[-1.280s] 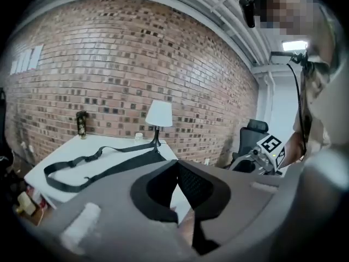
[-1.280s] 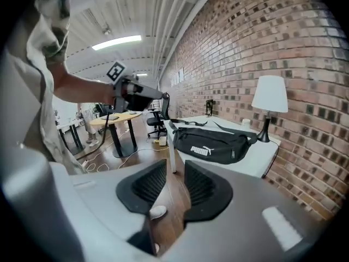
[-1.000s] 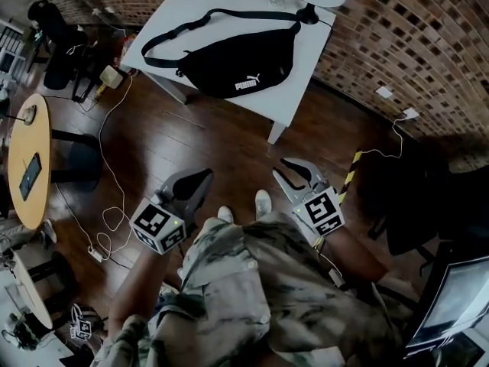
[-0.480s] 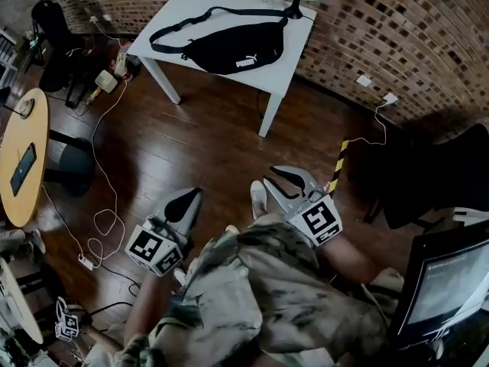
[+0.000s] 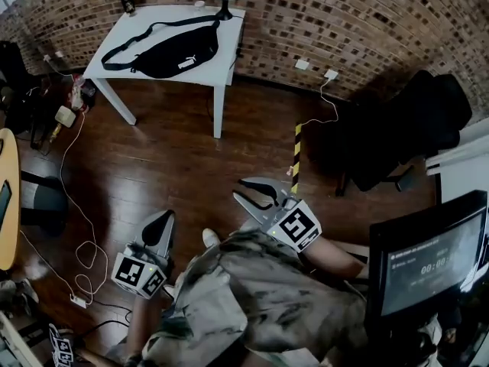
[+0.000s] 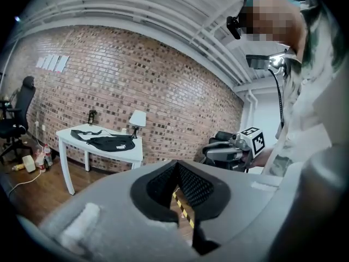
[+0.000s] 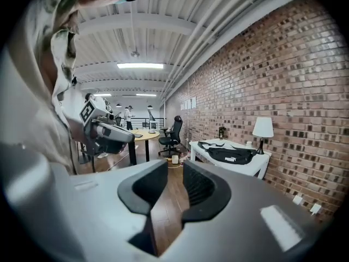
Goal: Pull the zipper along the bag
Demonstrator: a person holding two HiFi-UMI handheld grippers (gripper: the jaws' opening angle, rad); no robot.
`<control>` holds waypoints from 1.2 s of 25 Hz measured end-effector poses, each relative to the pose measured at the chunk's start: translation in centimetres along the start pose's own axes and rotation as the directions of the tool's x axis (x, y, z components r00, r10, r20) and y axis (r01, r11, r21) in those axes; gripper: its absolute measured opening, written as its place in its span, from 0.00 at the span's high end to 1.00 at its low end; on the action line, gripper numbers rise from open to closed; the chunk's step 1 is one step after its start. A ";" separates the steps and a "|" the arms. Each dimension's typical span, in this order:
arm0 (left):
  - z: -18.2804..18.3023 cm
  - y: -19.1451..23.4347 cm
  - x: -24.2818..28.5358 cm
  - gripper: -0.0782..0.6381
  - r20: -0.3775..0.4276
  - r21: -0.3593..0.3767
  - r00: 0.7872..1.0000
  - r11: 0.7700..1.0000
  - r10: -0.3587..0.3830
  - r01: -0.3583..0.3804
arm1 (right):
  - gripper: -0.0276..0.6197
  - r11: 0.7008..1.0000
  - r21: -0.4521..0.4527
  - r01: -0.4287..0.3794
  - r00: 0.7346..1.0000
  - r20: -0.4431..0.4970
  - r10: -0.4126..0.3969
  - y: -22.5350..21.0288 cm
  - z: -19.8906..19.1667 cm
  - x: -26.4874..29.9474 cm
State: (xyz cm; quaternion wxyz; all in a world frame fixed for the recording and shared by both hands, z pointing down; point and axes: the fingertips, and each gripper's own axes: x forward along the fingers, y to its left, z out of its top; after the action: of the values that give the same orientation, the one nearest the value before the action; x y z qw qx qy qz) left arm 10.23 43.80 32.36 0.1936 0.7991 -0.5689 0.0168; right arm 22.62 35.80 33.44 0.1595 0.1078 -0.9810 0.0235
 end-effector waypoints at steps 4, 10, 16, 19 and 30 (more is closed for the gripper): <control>-0.3 -2.9 1.0 0.89 0.009 -0.003 1.000 1.000 -0.010 0.010 | 0.81 1.000 -0.017 -0.005 1.000 0.028 0.006 -0.2 0.0 -3.4; 0.3 -9.1 4.3 0.89 0.015 0.011 0.999 0.999 -0.034 0.034 | 0.81 0.999 -0.041 -0.021 0.998 0.053 0.023 -0.9 -0.7 -9.1; -0.7 -14.2 6.3 0.89 0.018 0.002 0.999 1.000 -0.029 0.029 | 0.81 0.998 -0.048 -0.037 0.997 0.067 0.040 -1.6 -2.6 -13.6; -1.3 -15.9 6.5 0.89 0.013 0.006 1.000 1.000 -0.022 0.022 | 0.81 0.998 -0.046 -0.040 0.996 0.081 0.044 -1.8 -2.9 -15.1; -2.7 -19.0 8.0 0.89 0.005 -0.010 1.000 1.000 0.015 -0.015 | 0.82 0.995 -0.058 -0.076 0.994 0.078 0.080 -2.8 -4.5 -18.1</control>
State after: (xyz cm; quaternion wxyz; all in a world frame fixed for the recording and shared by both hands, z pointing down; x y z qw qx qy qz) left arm 30.96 42.70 31.35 0.1963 0.7940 -0.5752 0.0135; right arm 41.41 37.13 31.99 0.1219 0.0658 -0.9904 -0.0014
